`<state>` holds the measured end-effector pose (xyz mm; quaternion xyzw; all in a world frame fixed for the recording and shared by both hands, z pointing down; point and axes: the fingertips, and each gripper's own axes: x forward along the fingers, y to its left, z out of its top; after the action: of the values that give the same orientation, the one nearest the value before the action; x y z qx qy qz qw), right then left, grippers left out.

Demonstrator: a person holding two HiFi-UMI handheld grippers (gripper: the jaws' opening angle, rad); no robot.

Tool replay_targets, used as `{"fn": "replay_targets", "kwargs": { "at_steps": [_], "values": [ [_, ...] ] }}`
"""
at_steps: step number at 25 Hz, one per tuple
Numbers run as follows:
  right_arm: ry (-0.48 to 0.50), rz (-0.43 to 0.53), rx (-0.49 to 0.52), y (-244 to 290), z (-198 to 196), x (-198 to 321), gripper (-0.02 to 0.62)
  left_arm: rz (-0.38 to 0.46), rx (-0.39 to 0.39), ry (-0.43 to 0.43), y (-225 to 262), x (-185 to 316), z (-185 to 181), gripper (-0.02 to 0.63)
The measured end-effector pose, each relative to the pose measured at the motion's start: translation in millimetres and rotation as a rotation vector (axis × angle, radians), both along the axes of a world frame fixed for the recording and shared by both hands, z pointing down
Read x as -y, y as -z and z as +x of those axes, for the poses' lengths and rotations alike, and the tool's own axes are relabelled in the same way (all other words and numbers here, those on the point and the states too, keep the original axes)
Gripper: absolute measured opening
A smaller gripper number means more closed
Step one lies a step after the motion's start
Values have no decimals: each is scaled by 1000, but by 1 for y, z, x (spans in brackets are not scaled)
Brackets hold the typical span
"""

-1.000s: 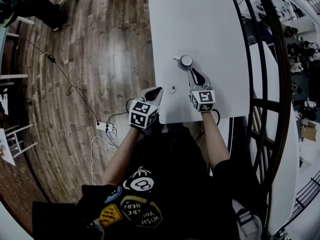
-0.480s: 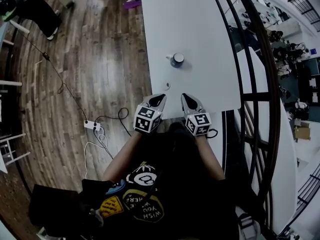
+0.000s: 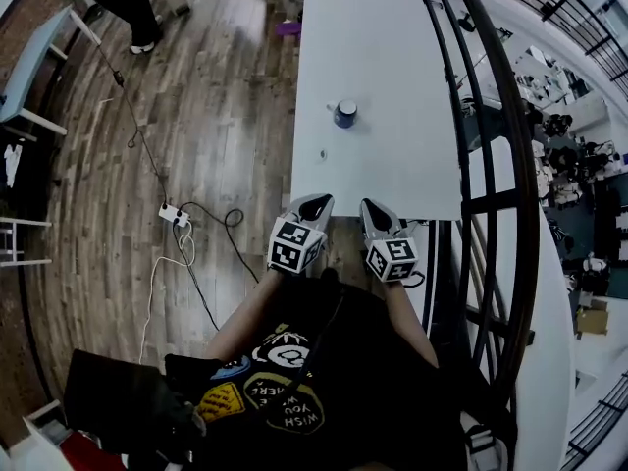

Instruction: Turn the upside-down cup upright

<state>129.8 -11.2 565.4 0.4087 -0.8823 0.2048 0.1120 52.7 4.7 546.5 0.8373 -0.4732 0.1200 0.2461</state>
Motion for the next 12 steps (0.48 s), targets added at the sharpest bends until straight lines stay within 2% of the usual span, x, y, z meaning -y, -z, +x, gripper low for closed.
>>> {"fn": "replay_targets", "kwargs": {
  "at_steps": [6, 12],
  "values": [
    [4, -15, 39, 11, 30, -35, -3, -1, 26, 81, 3, -52, 20, 5],
    [29, -18, 103, 33, 22, -67, -3, 34, 71, 113, 16, -72, 22, 5]
  ]
}}
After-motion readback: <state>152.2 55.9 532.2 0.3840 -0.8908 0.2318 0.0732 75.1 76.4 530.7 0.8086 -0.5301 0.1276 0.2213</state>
